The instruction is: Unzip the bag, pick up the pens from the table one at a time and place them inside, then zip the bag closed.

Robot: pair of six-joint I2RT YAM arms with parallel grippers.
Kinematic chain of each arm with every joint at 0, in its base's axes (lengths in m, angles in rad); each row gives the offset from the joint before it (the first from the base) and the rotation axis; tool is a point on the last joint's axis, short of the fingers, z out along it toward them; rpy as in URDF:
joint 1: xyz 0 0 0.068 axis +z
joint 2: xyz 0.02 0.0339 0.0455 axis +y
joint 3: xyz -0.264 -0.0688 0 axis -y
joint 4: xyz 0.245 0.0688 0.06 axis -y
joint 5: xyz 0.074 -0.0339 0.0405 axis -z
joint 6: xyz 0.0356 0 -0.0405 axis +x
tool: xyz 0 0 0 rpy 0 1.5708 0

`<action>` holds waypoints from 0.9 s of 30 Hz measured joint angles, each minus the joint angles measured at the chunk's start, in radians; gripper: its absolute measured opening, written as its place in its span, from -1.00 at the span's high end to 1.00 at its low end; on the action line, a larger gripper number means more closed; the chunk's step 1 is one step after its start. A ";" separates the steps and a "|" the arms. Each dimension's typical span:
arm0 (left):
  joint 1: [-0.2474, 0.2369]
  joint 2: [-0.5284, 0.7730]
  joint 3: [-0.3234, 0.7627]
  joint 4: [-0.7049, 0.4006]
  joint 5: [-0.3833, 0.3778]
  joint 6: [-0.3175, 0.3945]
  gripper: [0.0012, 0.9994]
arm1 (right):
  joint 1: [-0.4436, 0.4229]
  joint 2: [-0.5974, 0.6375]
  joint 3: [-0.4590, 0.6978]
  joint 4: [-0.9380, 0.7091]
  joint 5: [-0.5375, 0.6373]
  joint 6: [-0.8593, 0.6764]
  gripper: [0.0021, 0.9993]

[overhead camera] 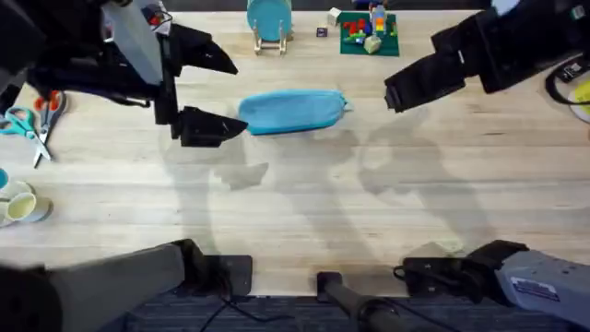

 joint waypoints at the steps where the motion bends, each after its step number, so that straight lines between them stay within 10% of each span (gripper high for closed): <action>1: 0.000 -0.019 0.000 -0.007 -0.008 -0.018 -0.99 | 0.000 0.000 0.000 0.000 0.000 0.000 -0.99; 18: 0.000 -0.230 0.000 -0.019 -0.417 -0.804 -0.99 | 0.000 0.000 0.000 0.000 0.000 0.000 -1.00; 27: 0.000 -0.278 0.000 -0.019 -0.501 -0.984 -0.99 | 0.000 0.000 0.000 0.000 0.000 0.000 -0.99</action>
